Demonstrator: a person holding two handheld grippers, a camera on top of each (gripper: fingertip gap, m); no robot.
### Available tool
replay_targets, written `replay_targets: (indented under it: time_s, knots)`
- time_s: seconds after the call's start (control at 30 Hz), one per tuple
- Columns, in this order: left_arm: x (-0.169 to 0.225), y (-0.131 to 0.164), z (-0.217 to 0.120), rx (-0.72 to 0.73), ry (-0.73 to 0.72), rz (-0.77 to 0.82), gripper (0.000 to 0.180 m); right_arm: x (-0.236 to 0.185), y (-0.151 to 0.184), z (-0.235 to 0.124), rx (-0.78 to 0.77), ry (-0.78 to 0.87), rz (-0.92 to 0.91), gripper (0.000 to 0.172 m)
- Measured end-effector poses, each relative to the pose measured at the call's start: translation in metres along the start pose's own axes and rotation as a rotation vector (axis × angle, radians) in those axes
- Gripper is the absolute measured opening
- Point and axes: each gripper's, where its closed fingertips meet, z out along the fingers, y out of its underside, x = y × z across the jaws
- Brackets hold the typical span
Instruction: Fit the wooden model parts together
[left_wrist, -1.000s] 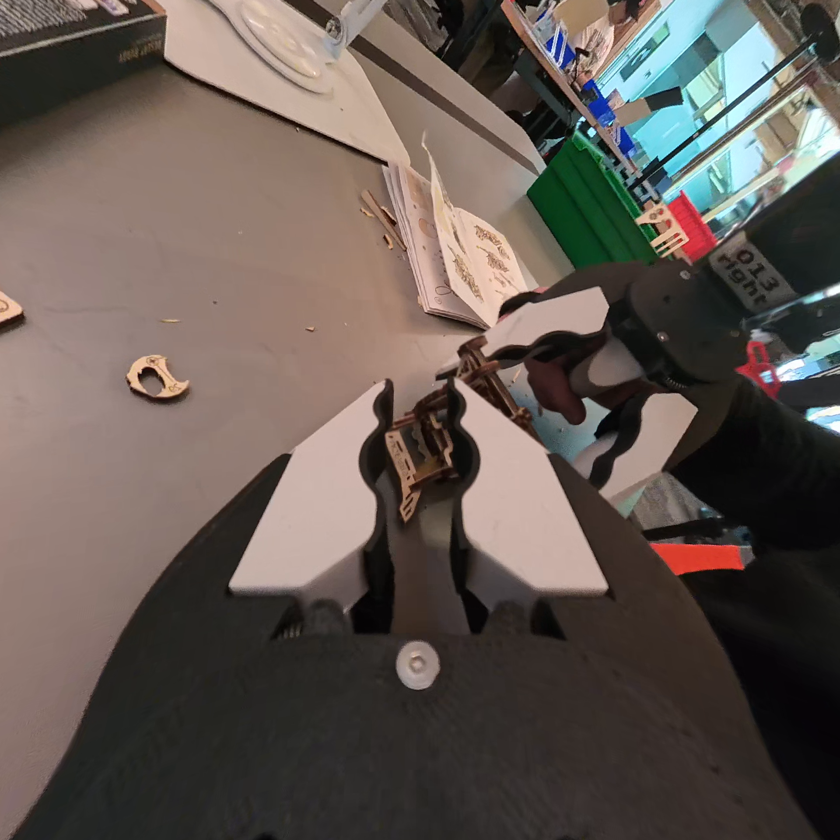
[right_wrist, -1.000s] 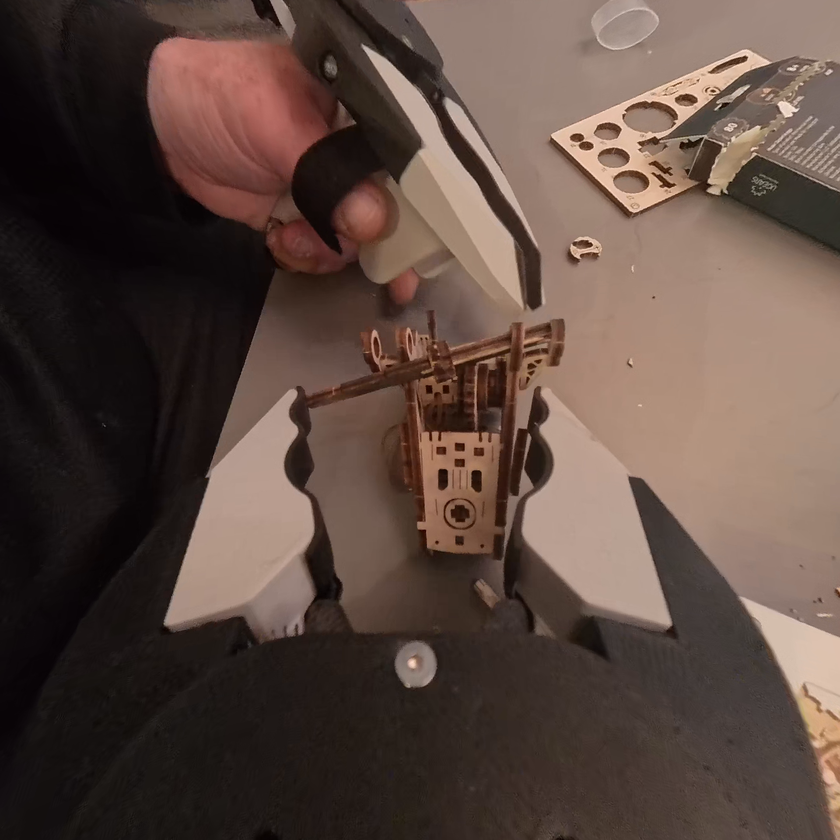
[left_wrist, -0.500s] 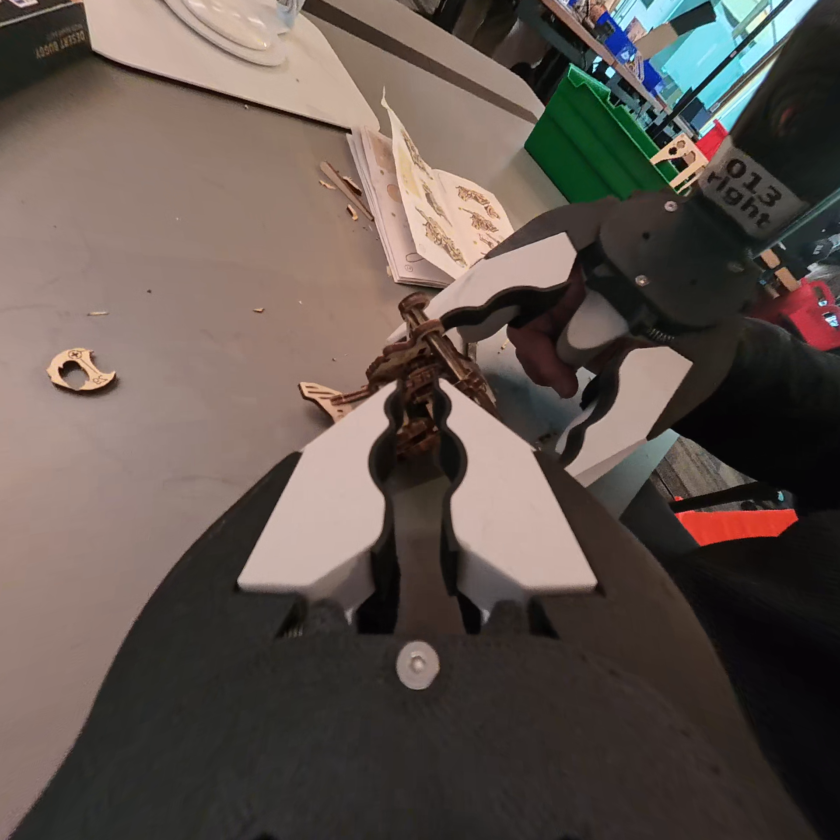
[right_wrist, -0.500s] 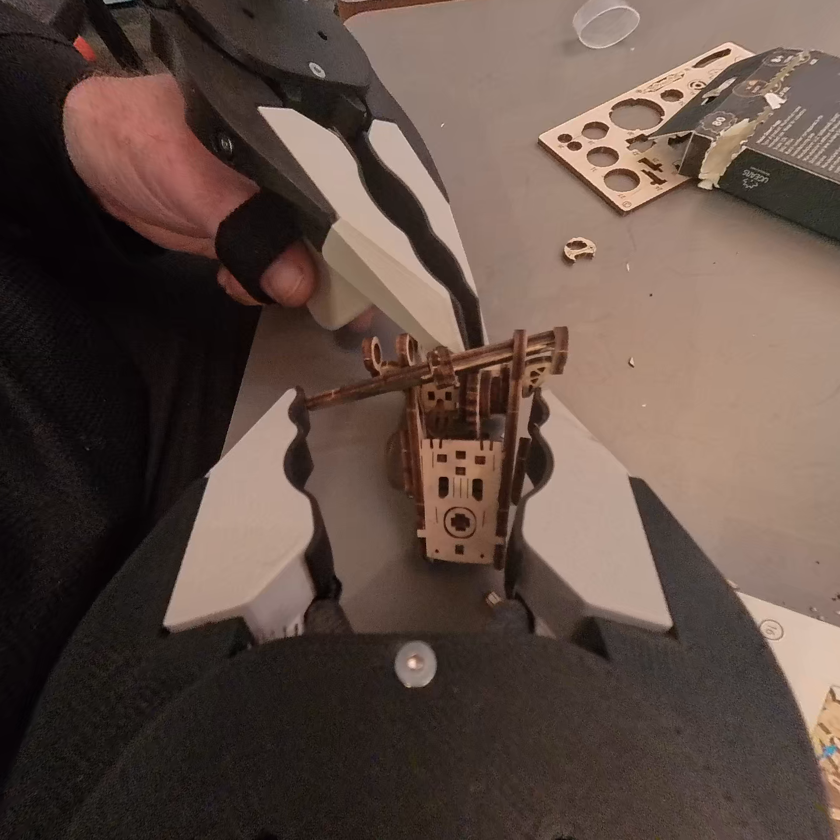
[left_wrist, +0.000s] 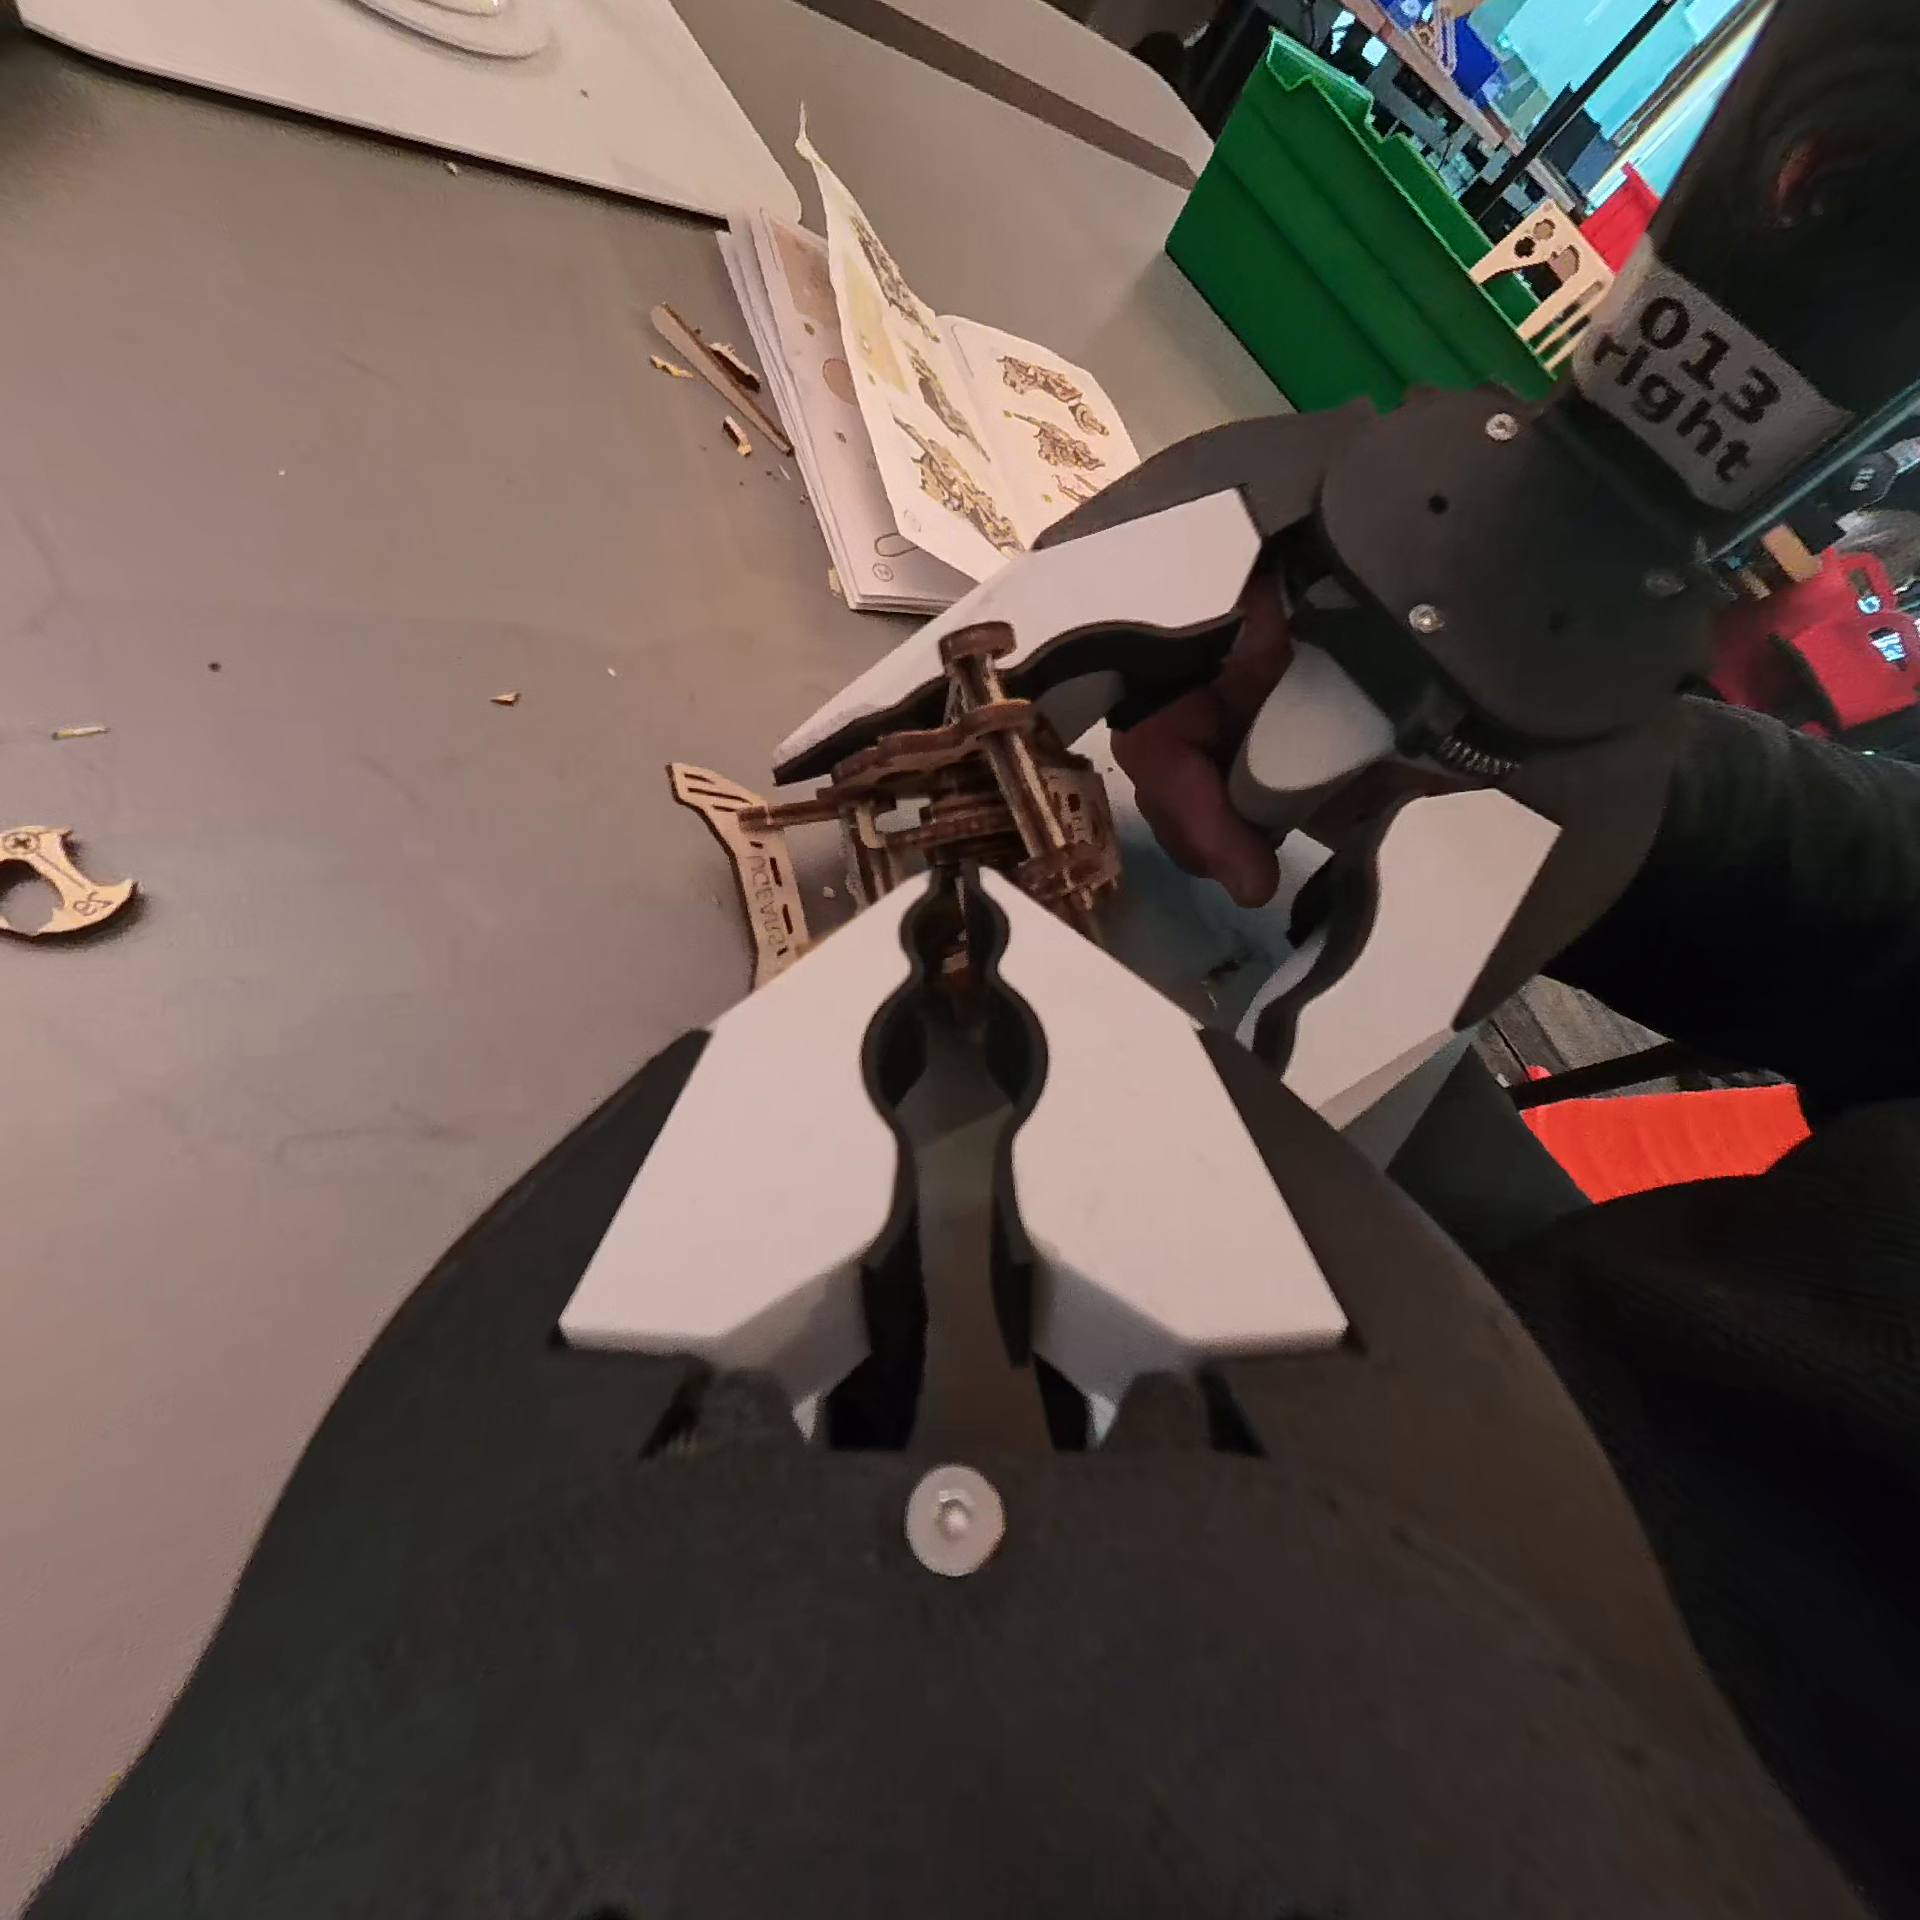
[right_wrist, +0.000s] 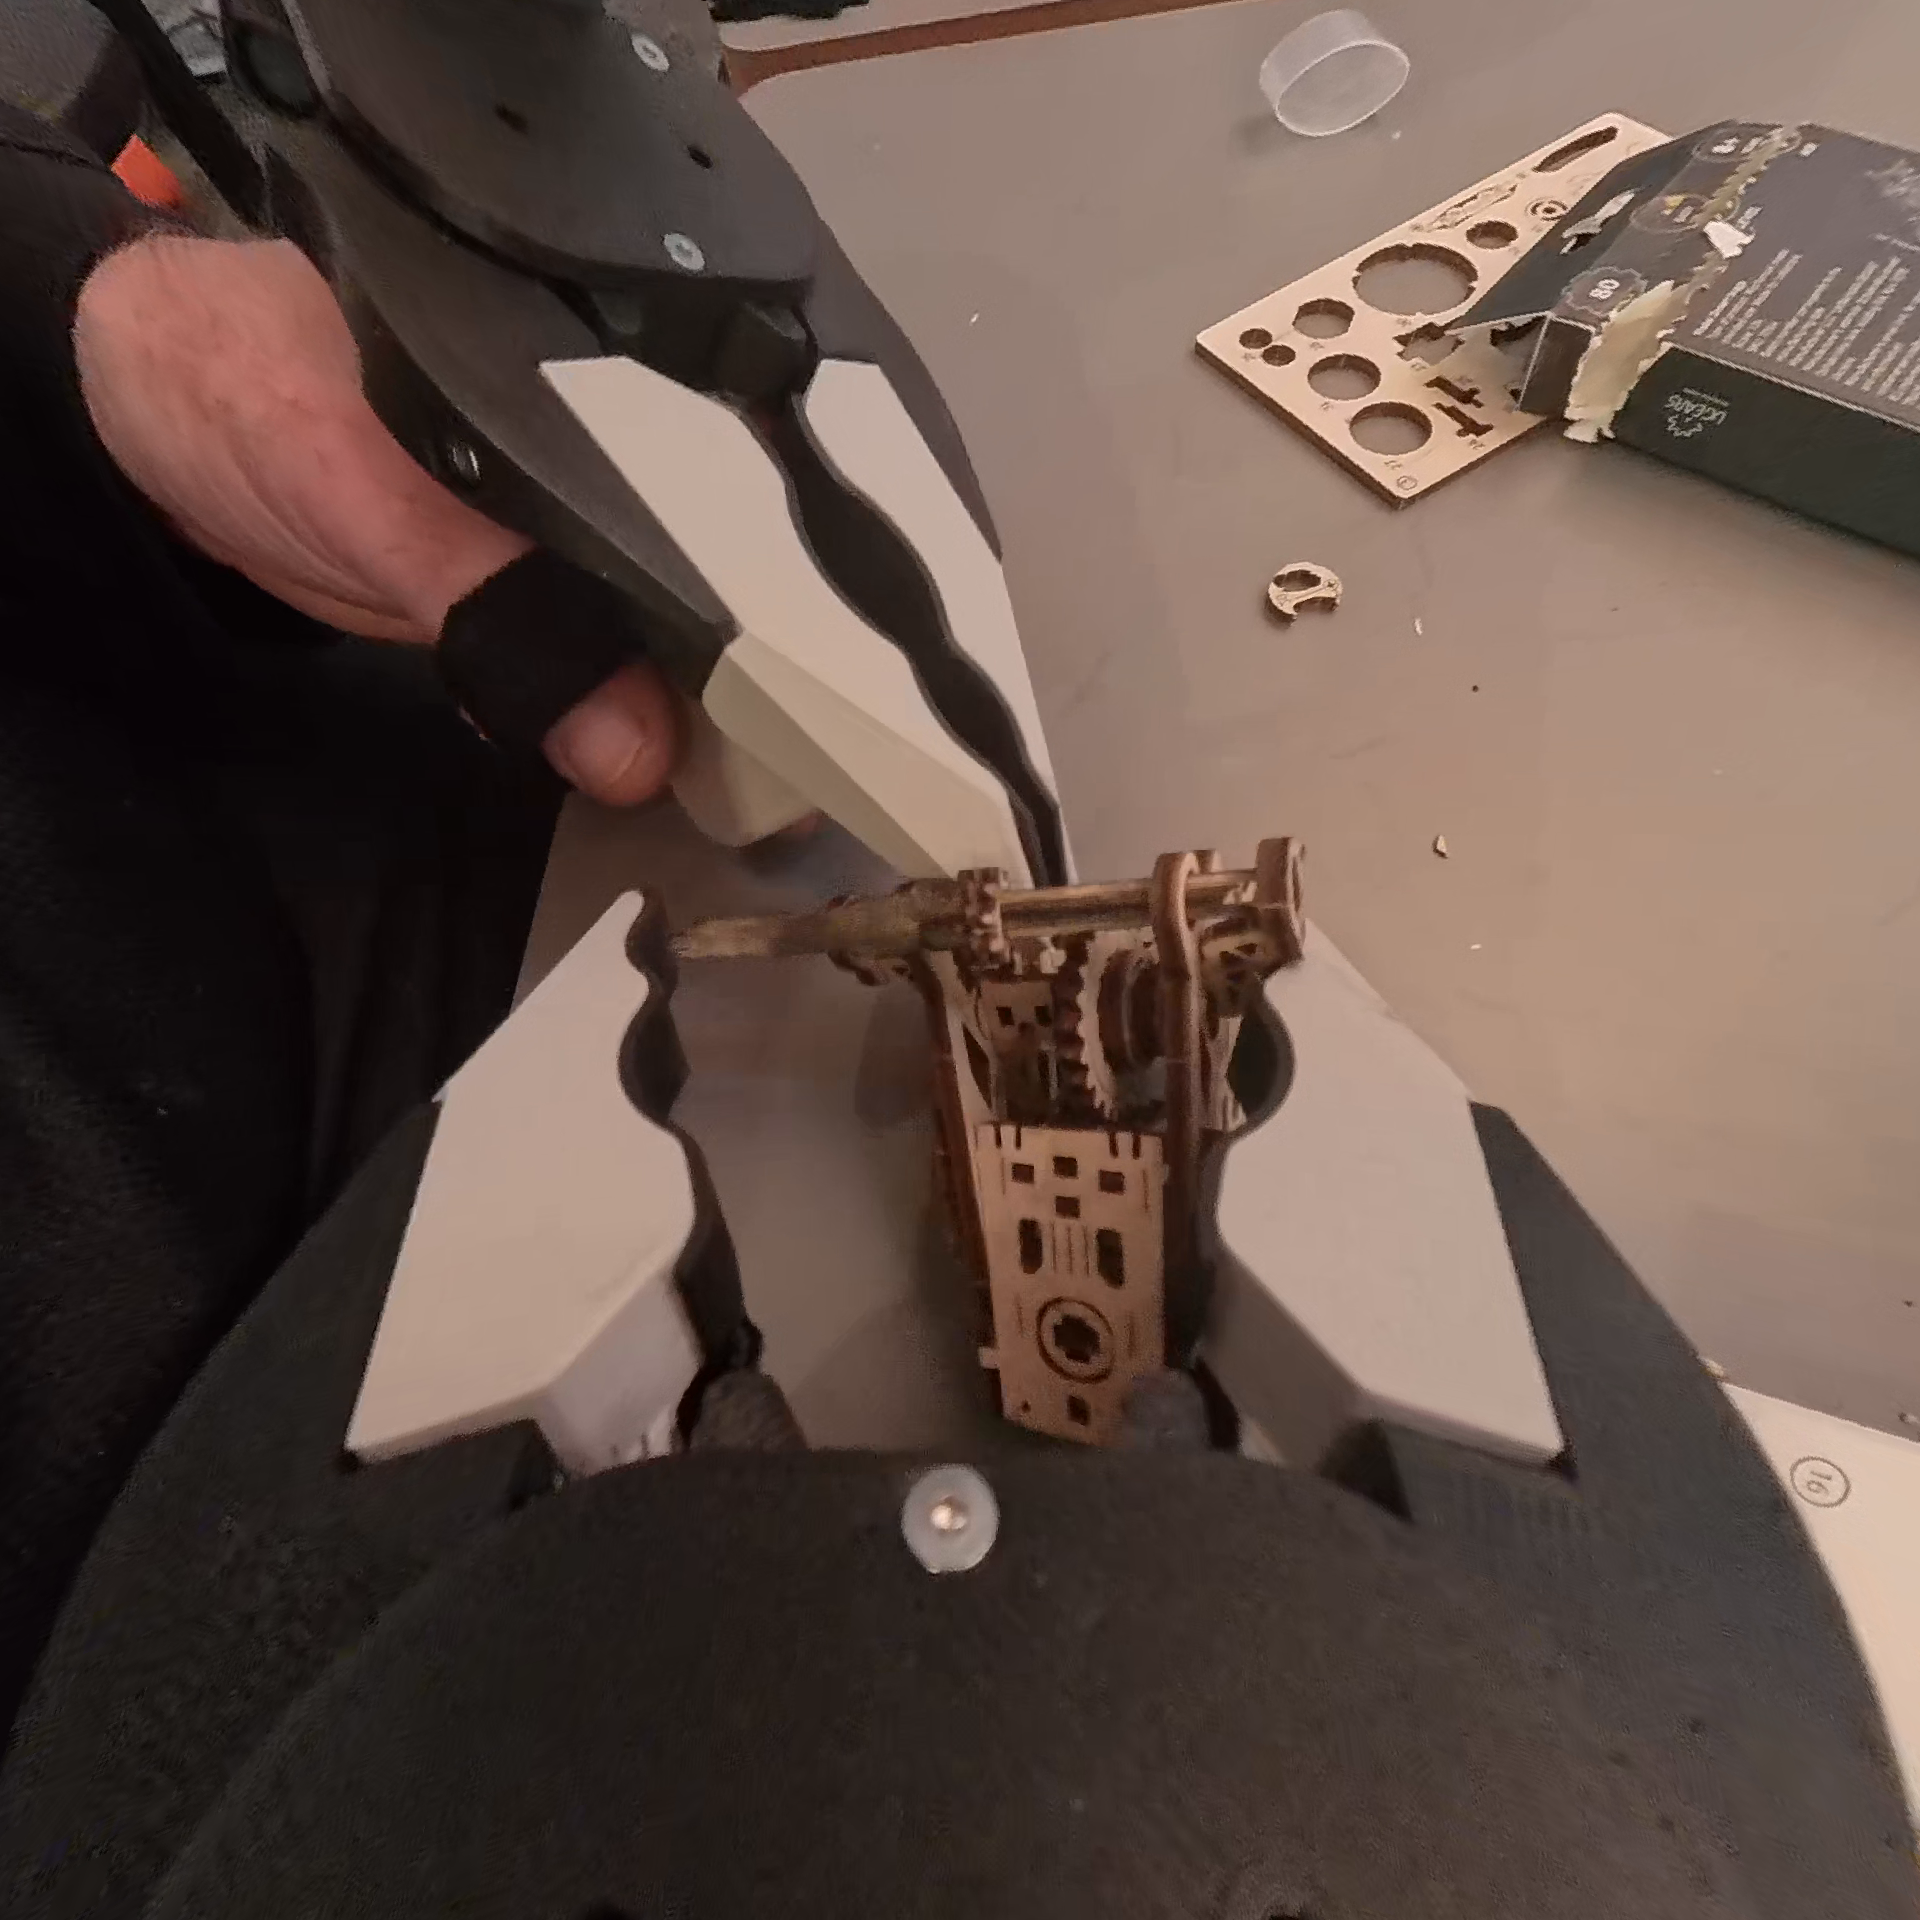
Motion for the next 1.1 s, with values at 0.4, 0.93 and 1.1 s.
replay_targets:
  time_s: [0.4,0.93,1.1]
  knots:
    - [-0.002,-0.003,0.002,-0.011,0.0,-0.006,0.0,0.006,-0.004,0.002,0.034,0.032,0.044,0.108]
    - [0.007,-0.035,-0.008,-0.043,0.035,0.087,0.026,0.019,-0.005,-0.001,0.063,0.032,0.206,0.109]
    - [0.013,-0.022,0.008,-0.203,-0.024,0.207,0.033,0.02,-0.006,0.003,0.045,0.059,0.213,0.108]
